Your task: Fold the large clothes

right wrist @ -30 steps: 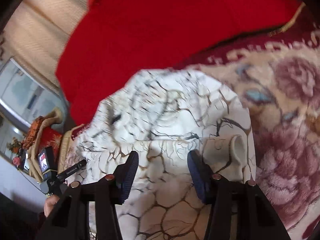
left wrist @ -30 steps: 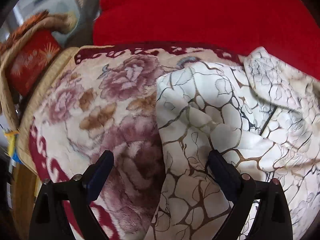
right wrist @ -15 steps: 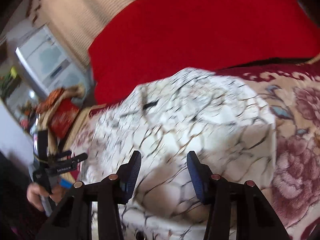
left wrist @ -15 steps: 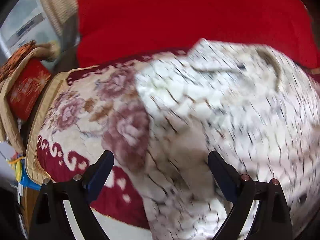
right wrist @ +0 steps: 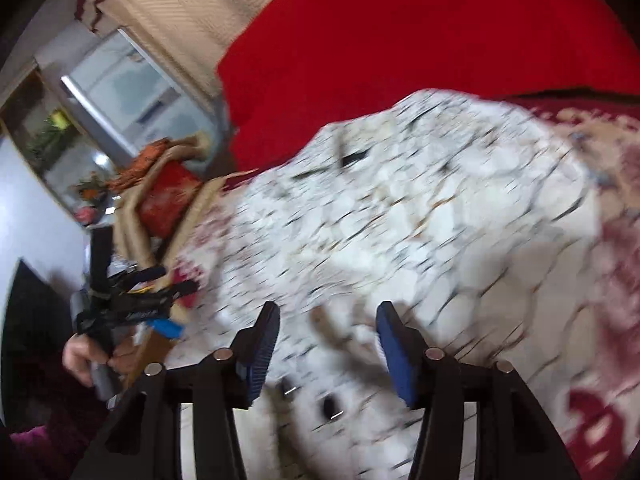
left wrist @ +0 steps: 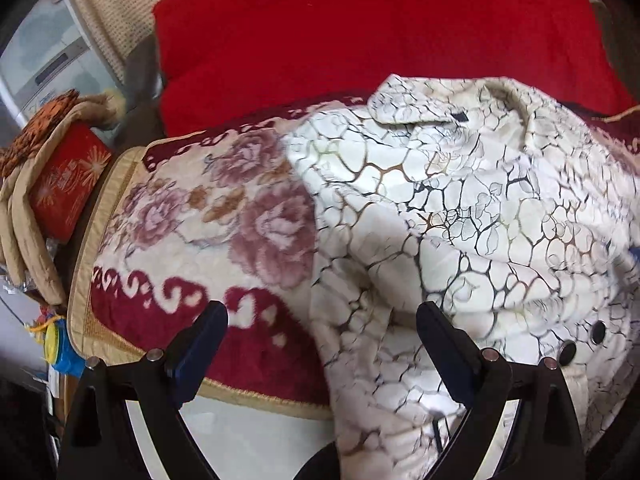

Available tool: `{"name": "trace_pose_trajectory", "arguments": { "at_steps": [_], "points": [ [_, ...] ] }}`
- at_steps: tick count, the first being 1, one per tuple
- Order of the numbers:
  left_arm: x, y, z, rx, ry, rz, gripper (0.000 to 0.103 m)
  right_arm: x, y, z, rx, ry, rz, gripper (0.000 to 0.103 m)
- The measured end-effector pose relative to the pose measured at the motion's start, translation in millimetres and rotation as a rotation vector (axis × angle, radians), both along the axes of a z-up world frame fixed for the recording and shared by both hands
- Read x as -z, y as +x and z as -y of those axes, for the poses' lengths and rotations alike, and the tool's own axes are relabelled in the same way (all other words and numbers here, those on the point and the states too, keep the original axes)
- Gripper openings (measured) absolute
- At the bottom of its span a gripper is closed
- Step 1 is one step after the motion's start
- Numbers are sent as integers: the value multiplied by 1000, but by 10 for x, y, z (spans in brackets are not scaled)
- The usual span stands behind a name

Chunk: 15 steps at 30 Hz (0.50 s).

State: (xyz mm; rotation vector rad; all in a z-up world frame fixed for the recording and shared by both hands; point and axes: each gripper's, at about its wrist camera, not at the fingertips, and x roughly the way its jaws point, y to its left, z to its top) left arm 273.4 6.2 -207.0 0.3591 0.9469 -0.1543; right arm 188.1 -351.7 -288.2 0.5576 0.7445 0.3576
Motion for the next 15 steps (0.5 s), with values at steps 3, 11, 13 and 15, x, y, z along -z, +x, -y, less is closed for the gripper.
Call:
{"name": "trace_pose_trajectory", "arguments": {
  "at_steps": [3, 11, 13, 15],
  "points": [
    [-81, -156, -208, -11, -30, 7, 96, 120, -25, -232, -68, 48, -29, 61],
    [-49, -768, -740, 1, -93, -16, 96, 312, -169, -673, -184, 43, -107, 61],
    [17, -906, -829, 1, -101, -28, 96, 357, -191, -742, -194, 48, -114, 61],
    [90, -1004, -907, -8, -105, -40, 96, 427, -187, -811, -204, 70, -129, 61]
  ]
}}
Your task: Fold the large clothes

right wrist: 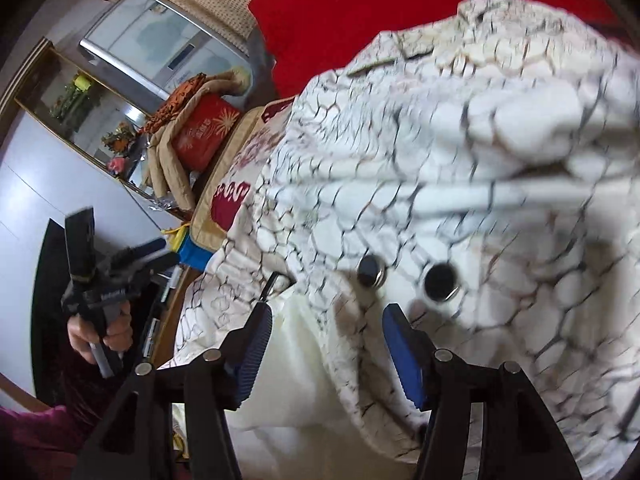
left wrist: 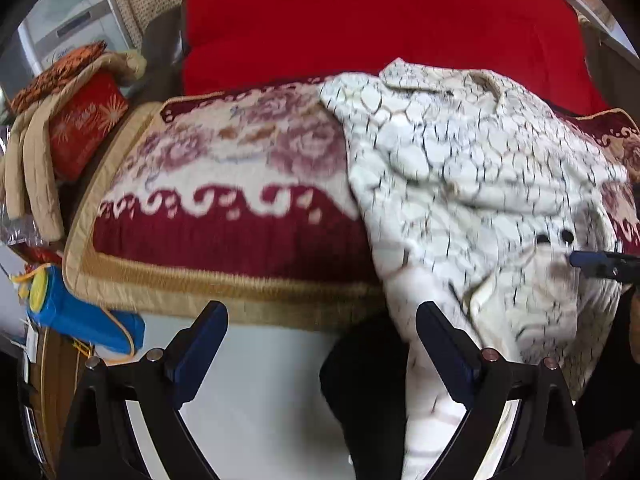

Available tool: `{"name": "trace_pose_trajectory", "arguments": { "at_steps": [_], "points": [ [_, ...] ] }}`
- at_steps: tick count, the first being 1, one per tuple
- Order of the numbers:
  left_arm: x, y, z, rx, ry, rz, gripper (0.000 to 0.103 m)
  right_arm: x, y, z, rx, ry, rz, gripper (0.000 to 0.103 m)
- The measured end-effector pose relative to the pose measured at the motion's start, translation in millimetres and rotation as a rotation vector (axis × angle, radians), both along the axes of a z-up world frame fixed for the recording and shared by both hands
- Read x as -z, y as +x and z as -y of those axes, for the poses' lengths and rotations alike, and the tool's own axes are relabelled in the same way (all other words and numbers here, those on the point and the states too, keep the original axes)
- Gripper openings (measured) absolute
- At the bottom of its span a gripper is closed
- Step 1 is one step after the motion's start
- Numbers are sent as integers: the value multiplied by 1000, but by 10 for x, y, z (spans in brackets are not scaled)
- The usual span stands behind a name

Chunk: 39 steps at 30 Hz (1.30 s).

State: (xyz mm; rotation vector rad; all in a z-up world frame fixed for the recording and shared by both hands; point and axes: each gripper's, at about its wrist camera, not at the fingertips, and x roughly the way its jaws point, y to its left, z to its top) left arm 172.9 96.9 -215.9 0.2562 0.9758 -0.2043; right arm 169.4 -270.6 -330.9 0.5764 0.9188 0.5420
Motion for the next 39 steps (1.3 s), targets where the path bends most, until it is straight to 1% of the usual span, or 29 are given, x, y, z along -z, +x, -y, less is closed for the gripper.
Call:
{"name": "trace_pose_trajectory", "arguments": {
  "at_steps": [4, 7, 10, 12, 15, 17, 19, 21, 22, 23, 24, 25, 26, 28, 29, 30, 31, 32, 36, 39],
  "points": [
    [69, -121, -63, -10, -33, -19, 96, 162, 55, -169, -14, -13, -39, 61],
    [57, -190, -33, 7, -44, -11, 96, 237, 44, -285, -35, -35, -36, 63],
    [62, -225, -13, 15, -31, -8, 96, 187, -22, -449, -123, 11, -7, 62],
    [86, -246, -17, 19, -27, -15, 96, 94, -121, -558, -208, 43, 18, 62],
    [146, -293, -46, 22, -35, -36, 96, 45, -308, -704, -350, 81, 0, 62],
    [182, -324, -62, 24, -49, -48, 96, 66, -452, -772, -425, 73, -25, 62],
    [223, -359, -66, 29, -67, -63, 95, 105, -639, -809, -460, 1, -44, 62],
    [241, -406, -44, 49, -79, -67, 94, 142, -770, -722, -425, -86, -55, 62],
    [240, -432, -32, 58, -82, -64, 88, 157, -801, -655, -393, -112, -64, 62],
    [235, -468, -20, 74, -89, -63, 83, 183, -834, -509, -331, -154, -82, 62],
    [232, -494, -9, 91, -102, -68, 71, 202, -849, -395, -283, -182, -100, 62],
    [235, -518, -2, 105, -113, -76, 64, 224, -867, -237, -222, -212, -125, 62],
    [242, -548, 4, 120, -123, -84, 63, 254, -901, -54, -157, -235, -155, 62],
    [253, -593, 15, 138, -126, -84, 63, 285, -984, 268, -50, -251, -200, 63],
    [262, -611, 15, 145, -125, -84, 63, 304, -1061, 461, 10, -263, -220, 64],
    [274, -629, 13, 151, -125, -87, 63, 321, -1103, 605, 49, -282, -235, 69],
    [286, -640, 12, 158, -127, -95, 63, 337, -1158, 690, 82, -304, -248, 72],
    [299, -653, 12, 162, -129, -105, 63, 374, -1221, 822, 131, -339, -267, 72],
    [332, -727, 16, 200, -160, -126, 65, 550, -1302, 1115, 222, -395, -333, 75],
    [385, -744, 30, 222, -183, -158, 65, 807, -1231, 1218, 220, -354, -387, 75]
  ]
}}
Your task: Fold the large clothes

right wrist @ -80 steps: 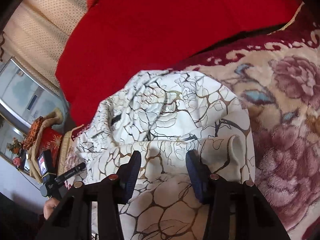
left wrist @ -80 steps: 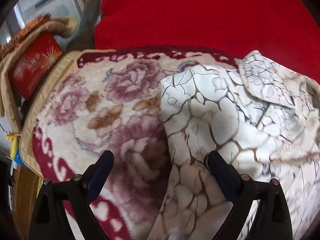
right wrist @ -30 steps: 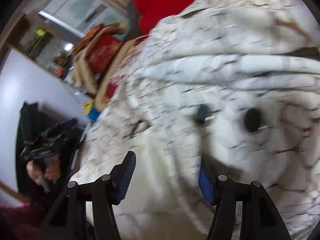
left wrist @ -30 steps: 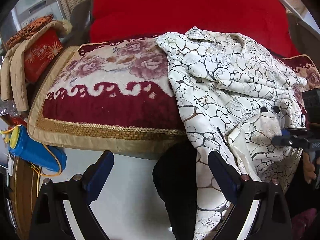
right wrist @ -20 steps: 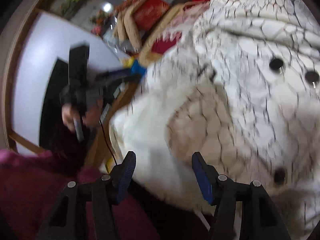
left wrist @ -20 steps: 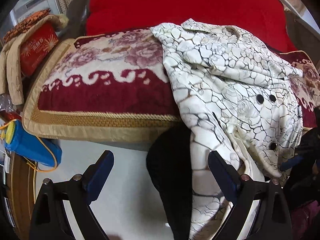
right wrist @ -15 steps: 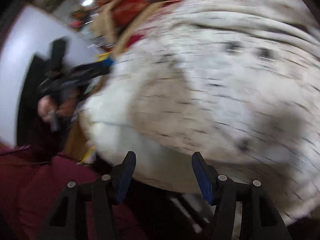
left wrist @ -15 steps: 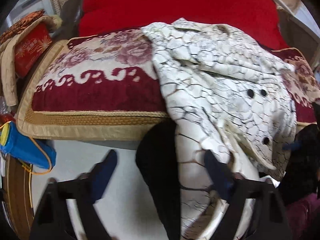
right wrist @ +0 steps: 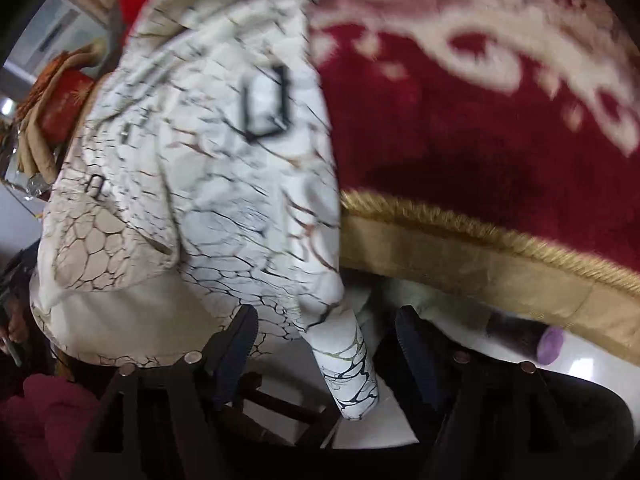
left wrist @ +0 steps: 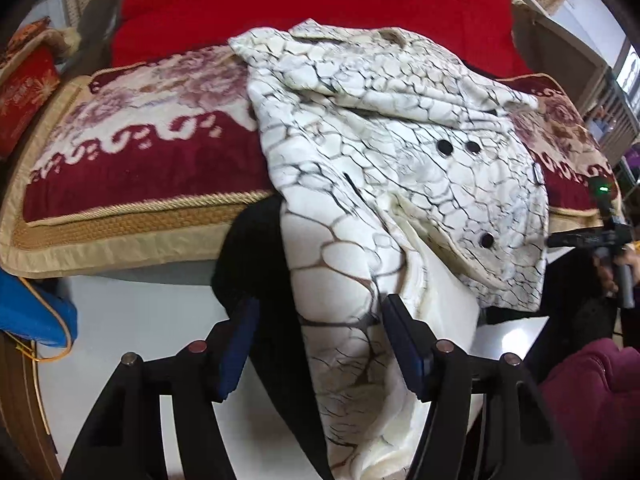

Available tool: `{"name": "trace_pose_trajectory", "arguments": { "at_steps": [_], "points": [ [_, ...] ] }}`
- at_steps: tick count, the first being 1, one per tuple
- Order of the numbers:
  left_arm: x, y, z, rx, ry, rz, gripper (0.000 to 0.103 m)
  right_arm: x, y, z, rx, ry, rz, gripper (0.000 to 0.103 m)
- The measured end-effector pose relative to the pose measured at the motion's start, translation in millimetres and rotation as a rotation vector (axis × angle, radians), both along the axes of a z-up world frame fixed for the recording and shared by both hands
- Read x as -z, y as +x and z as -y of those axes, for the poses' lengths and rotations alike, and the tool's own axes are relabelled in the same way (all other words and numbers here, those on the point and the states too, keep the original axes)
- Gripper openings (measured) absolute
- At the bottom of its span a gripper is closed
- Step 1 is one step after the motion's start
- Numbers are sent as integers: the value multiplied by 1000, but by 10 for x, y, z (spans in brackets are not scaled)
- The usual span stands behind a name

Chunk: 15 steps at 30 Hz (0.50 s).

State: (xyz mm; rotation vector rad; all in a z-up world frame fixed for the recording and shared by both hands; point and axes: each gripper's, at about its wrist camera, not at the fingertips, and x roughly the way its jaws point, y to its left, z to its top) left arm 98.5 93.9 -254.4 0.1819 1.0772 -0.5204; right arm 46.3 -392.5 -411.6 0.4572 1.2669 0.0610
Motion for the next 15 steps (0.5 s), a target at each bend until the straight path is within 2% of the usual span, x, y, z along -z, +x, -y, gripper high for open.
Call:
{"name": "trace_pose_trajectory", "arguments": {
  "at_steps": [5, 6, 8, 9, 10, 11, 13, 15],
  "points": [
    [20, 5, -69, -10, -66, -24, 65, 487, 226, -104, 6, 148, -73, 75],
    [20, 8, -88, -14, -82, -32, 63, 559, 263, -127, 7, 146, -90, 75],
    [7, -2, -111, -14, -91, -22, 54, 675, 336, -247, -25, 126, -115, 73],
    [-2, -1, -126, -15, -96, -19, 48, 693, 354, -310, -38, 125, -103, 59],
    [-5, 1, -142, -18, -107, -19, 42, 688, 363, -348, -47, 119, -98, 34],
    [-13, 6, -164, -21, -122, -21, 38, 649, 371, -397, -55, 89, -88, 25],
    [-28, 8, -187, -17, -154, -24, 19, 528, 358, -442, -46, 85, -53, 14],
    [-34, 12, -167, -10, -159, -24, 19, 247, 316, -567, -71, 142, 49, 10]
  ]
}}
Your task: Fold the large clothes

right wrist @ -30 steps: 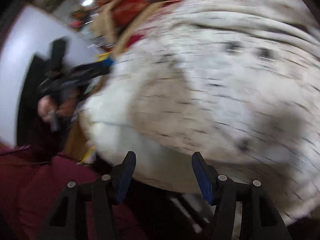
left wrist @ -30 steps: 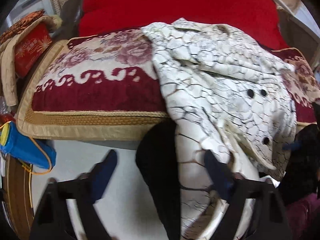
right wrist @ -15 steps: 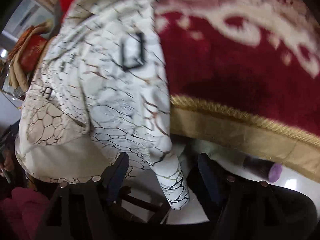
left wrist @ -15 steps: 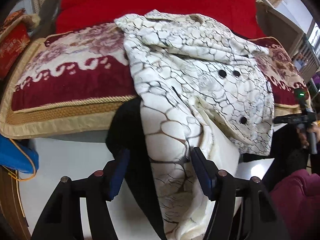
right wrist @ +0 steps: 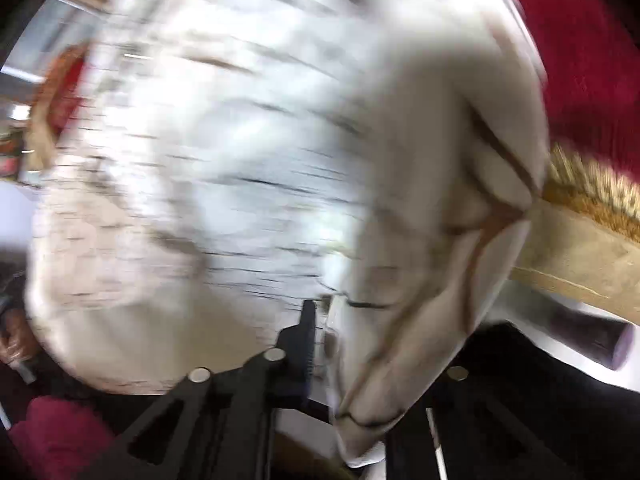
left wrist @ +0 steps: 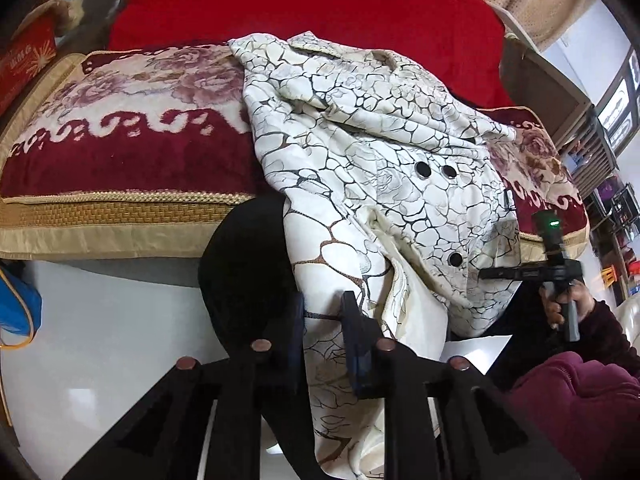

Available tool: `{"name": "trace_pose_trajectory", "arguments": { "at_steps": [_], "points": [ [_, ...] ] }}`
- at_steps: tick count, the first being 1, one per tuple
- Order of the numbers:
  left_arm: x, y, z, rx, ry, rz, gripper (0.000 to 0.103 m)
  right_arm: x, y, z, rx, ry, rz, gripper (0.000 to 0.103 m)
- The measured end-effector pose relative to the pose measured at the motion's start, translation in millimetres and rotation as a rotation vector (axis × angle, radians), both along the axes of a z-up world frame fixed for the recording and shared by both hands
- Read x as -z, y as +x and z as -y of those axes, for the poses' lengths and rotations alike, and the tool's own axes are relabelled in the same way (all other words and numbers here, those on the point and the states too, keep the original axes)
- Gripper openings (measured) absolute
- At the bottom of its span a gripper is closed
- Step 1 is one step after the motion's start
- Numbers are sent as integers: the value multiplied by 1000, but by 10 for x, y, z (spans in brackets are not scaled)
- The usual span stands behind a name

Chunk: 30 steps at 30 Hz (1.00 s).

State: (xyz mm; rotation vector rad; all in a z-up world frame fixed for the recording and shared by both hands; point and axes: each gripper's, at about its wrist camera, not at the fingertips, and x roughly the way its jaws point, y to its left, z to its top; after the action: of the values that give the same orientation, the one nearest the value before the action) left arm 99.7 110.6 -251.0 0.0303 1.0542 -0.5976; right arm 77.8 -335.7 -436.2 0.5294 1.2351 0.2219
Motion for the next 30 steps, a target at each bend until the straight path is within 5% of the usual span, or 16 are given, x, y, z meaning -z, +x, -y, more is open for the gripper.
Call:
{"name": "trace_pose_trajectory", "arguments": {
  "at_steps": [3, 6, 9, 13, 18, 24, 28, 30],
  "points": [
    [2, 18, 51, -1, 12, -7, 21, -480, -37, -204, -59, 14, 156, 10],
    [-15, 13, 80, 18, -12, -24, 34, -769, -1, -298, -87, 6, 231, 10],
    [-15, -22, 156, 45, 1, -10, 33, -886, 54, -291, -85, 28, 260, 10],
    [-18, 16, 154, 34, -10, -19, 6, -880, 82, -431, -70, 38, 254, 10],
    [-114, 131, 135, 16, -143, -57, 3, -859, 14, -384, -48, 54, 246, 9],
    [-362, 389, 181, -12, -266, -28, 2, -1182, 22, -217, -20, 80, 317, 9],
    [-549, 595, 158, -54, -279, 41, 0, -1419, 170, -135, -5, 90, 369, 8],
    [-558, 659, 115, -63, -243, 30, 0, -1424, 286, -139, -5, 21, 297, 7]
  ]
}}
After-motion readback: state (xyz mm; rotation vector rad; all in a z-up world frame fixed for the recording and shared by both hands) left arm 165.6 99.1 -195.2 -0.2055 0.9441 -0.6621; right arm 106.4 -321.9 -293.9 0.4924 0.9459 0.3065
